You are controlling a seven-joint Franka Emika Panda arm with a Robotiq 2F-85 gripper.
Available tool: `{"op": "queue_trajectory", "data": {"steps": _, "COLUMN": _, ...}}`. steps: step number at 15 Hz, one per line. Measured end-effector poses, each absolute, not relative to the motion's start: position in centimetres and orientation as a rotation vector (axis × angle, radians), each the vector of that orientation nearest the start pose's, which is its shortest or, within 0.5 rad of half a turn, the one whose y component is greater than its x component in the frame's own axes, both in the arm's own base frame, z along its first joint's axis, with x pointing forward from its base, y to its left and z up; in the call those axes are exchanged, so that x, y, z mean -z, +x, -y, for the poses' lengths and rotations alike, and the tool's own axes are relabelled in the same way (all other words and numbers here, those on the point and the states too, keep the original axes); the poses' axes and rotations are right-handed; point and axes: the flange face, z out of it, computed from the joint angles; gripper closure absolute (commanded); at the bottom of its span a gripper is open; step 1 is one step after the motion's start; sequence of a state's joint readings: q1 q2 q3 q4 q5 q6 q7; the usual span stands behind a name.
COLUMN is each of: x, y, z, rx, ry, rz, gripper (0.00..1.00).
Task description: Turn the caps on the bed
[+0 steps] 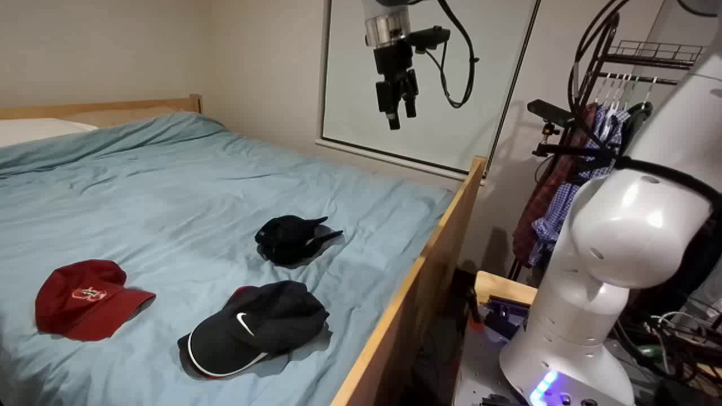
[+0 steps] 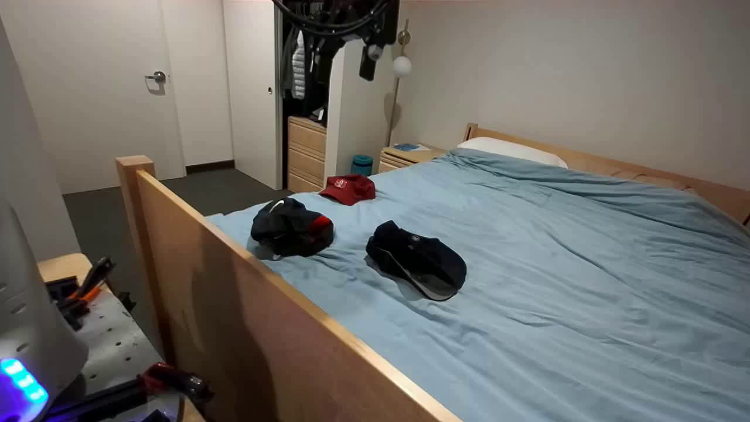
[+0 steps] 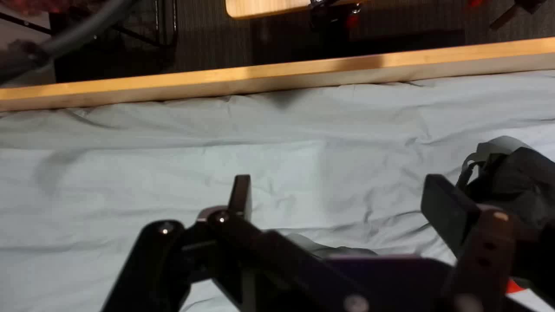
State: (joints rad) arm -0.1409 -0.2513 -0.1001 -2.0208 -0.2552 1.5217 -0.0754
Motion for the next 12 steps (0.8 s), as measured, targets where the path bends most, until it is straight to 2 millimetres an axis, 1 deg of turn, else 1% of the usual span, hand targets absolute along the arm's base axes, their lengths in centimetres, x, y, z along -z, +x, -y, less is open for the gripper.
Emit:
{"op": "queue_trajectory", "data": {"steps": 3, "x": -54.1, "y": 43.5, "z": 13.8, "rx": -0.449, "ry": -3.287, "rz": -0.224, "gripper": 0.00}}
{"op": "queue_trajectory", "data": {"steps": 5, "x": -53.0, "y": 44.6, "z": 12.6, "rx": -0.379, "ry": -3.268, "rz": -0.184, "gripper": 0.00}}
{"op": "queue_trajectory", "data": {"steps": 7, "x": -50.9, "y": 46.4, "z": 10.4, "rx": -0.291, "ry": -3.230, "rz": -0.121, "gripper": 0.00}}
{"op": "queue_trajectory", "data": {"steps": 9, "x": -48.2, "y": 48.4, "z": 7.4, "rx": -0.225, "ry": -3.187, "rz": -0.050, "gripper": 0.00}}
{"op": "queue_trajectory", "data": {"steps": 12, "x": -43.1, "y": 50.2, "z": 2.1, "rx": -0.284, "ry": -3.147, "rz": 0.091, "gripper": 0.00}}
